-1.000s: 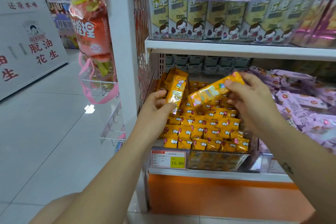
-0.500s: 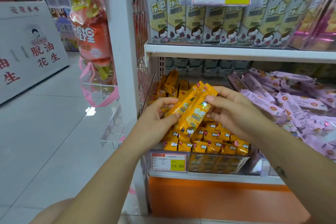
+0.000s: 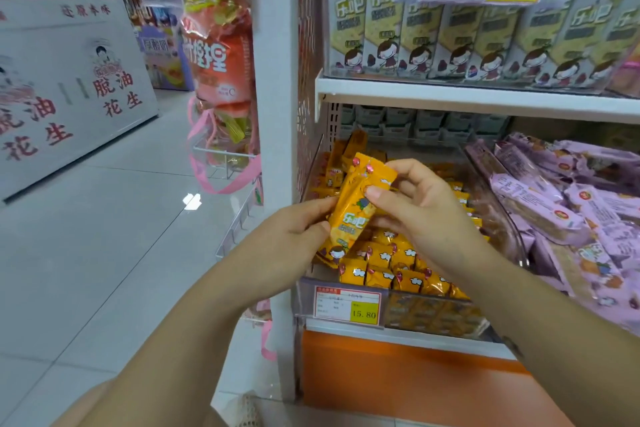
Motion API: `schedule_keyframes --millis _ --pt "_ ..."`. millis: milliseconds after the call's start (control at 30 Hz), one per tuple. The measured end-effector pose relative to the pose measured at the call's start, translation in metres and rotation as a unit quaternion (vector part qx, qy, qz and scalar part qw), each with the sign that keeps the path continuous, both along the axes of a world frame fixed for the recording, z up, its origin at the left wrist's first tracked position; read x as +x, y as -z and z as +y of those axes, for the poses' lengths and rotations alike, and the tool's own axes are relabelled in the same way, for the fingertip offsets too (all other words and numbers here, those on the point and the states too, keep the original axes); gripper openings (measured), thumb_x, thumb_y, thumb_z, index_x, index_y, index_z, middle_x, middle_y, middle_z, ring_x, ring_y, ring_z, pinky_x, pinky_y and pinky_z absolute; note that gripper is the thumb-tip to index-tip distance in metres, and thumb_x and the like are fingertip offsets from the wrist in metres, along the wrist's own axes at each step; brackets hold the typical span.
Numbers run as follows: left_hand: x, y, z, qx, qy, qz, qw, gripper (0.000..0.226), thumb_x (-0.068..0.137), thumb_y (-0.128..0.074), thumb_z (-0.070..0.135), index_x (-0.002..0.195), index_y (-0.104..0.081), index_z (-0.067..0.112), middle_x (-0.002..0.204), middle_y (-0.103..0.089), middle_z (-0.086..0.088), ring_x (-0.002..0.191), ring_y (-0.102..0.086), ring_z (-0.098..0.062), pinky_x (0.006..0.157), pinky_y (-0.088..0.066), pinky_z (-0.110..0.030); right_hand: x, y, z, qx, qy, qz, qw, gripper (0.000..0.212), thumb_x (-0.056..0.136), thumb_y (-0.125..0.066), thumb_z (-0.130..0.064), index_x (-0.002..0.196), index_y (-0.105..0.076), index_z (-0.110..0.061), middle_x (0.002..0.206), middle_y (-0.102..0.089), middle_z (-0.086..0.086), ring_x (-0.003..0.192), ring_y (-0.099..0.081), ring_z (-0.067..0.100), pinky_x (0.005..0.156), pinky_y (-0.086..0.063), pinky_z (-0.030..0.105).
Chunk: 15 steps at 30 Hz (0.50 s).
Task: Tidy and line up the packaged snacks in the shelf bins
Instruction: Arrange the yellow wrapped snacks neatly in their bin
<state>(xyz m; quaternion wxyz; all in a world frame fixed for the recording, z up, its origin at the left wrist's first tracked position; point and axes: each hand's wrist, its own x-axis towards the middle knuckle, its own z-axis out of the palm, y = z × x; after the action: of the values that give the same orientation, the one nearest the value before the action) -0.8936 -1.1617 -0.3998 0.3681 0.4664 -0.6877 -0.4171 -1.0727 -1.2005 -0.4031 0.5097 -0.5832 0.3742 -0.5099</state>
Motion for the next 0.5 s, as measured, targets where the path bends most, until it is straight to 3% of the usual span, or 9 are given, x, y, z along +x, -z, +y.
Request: schedule_keyframes --millis 100,167,233,333,433,500 --pt "0.005 -0.001 0.000 0.000 -0.001 -0.016 1.000 0.041 0.100 -0.039 0.006 0.097 -0.054 0.044 0.091 -0.064 0.036 0.096 -0.058 0.013 0.082 -0.043 -0.004 0.011 0.008 0.002 -0.070 0.028 0.089 0.993 0.022 0.082 -0.069 -0.012 0.095 -0.055 -0.024 0.095 -0.069 -0.004 0.093 -0.067 0.008 0.076 -0.056 0.026" --pt "0.005 0.002 -0.001 0.015 0.004 -0.036 0.999 0.039 0.100 -0.038 0.006 0.116 -0.052 0.039 0.107 -0.064 0.028 0.102 -0.057 0.012 0.083 -0.045 -0.006 0.016 0.014 0.004 -0.103 0.019 0.152 0.983 0.024 0.082 -0.070 -0.011 0.094 -0.055 -0.026 0.093 -0.067 -0.007 0.092 -0.064 0.002 0.075 -0.056 0.023" --pt "0.005 0.008 -0.003 0.016 0.004 -0.084 0.996 0.044 0.100 -0.040 0.011 0.138 -0.036 0.034 0.123 -0.060 0.011 0.110 -0.058 -0.004 0.093 -0.048 -0.022 0.017 0.018 0.005 -0.101 -0.010 0.201 0.974 0.025 0.081 -0.071 -0.012 0.095 -0.055 -0.026 0.092 -0.066 -0.009 0.087 -0.065 0.000 0.073 -0.055 0.020" --pt "0.007 0.013 -0.005 0.000 -0.007 -0.212 0.977 0.061 0.099 -0.042 0.021 0.151 -0.011 0.032 0.122 -0.059 0.000 0.105 -0.058 -0.018 0.094 -0.047 -0.037 0.015 0.017 0.004 -0.138 -0.021 0.318 0.938 0.027 0.077 -0.075 -0.022 0.095 -0.056 -0.030 0.094 -0.065 -0.014 0.090 -0.061 -0.004 0.078 -0.050 0.013" --pt "0.009 0.015 -0.005 -0.020 0.014 -0.263 0.964 0.053 0.098 -0.046 0.023 0.146 -0.025 0.032 0.115 -0.061 0.002 0.100 -0.059 -0.016 0.089 -0.048 -0.036 0.012 0.013 0.006 -0.161 -0.051 0.386 0.907 0.032 0.072 -0.079 -0.030 0.091 -0.053 -0.034 0.092 -0.060 -0.022 0.094 -0.054 -0.011 0.075 -0.045 0.007" --pt "0.008 0.016 -0.004 -0.027 0.030 -0.307 0.951 0.042 0.097 -0.049 0.025 0.137 -0.038 0.030 0.101 -0.059 0.007 0.091 -0.058 -0.013 0.077 -0.046 -0.029 0.010 0.013 0.007 -0.180 -0.070 0.430 0.882 0.033 0.071 -0.079 -0.037 0.093 -0.054 -0.034 0.094 -0.060 -0.020 0.091 -0.055 -0.003 0.074 -0.048 0.017"
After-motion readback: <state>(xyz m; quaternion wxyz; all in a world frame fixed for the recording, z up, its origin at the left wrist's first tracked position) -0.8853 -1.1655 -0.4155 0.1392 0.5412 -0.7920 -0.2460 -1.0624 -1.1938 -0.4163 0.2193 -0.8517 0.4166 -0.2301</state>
